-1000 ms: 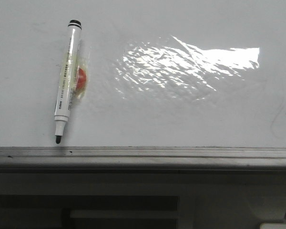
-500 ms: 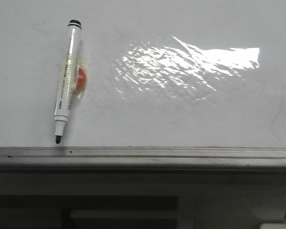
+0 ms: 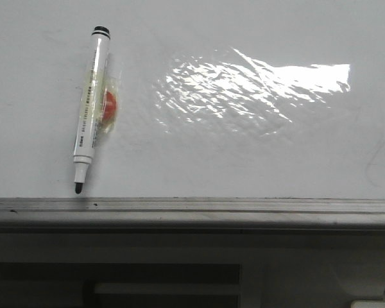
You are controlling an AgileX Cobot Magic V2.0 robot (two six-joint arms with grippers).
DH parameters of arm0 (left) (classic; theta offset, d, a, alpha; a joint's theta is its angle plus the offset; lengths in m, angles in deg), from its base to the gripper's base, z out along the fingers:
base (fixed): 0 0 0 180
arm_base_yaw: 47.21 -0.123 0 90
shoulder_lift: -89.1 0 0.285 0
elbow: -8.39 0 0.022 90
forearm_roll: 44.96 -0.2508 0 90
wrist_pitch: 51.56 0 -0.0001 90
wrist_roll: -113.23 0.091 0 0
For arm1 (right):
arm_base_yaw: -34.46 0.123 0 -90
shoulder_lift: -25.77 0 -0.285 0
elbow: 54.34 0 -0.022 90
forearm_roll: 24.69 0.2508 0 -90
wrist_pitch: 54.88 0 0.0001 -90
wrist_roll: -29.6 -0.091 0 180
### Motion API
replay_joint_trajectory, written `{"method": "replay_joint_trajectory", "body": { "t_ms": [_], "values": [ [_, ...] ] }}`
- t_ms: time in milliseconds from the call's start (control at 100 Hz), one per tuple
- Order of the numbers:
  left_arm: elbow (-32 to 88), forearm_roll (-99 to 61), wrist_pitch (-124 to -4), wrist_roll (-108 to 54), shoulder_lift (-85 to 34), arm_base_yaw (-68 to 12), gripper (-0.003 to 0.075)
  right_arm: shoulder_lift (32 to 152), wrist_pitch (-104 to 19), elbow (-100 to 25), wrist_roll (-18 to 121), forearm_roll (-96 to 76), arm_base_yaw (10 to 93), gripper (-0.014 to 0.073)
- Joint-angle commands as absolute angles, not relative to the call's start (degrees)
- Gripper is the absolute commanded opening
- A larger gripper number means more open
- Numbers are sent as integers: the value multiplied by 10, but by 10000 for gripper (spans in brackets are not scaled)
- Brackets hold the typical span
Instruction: Write number 9 on whiteboard
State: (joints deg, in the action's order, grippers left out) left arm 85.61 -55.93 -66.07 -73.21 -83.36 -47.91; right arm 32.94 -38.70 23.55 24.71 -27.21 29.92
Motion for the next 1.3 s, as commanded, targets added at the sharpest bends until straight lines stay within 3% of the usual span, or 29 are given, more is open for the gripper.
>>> {"method": "replay_joint_trajectory", "body": {
  "t_ms": [0, 410, 610, 790, 990, 1180, 1290],
  "values": [
    [867, -561, -575, -736, -849, -477, -20, 321, -471, 251, 250, -272, 297, -61],
    [867, -494, -418, -736, -849, -477, -20, 321, -538, 251, 250, -268, 297, -61],
    [867, -494, -399, -736, -849, -477, -20, 321, -522, 237, 250, -268, 298, -61],
    [851, -493, -420, -736, -849, -477, -21, 331, -487, 205, 250, -247, 316, -61],
    [770, -490, -573, -736, -812, -477, -21, 396, -394, 136, 250, -238, 327, -61],
    [717, -470, -580, -736, -772, -477, -20, 495, -286, 52, 250, -216, 327, -61],
    [702, -471, -605, -733, -751, -477, -19, 536, -282, 35, 250, -216, 327, -61]
  ]
}}
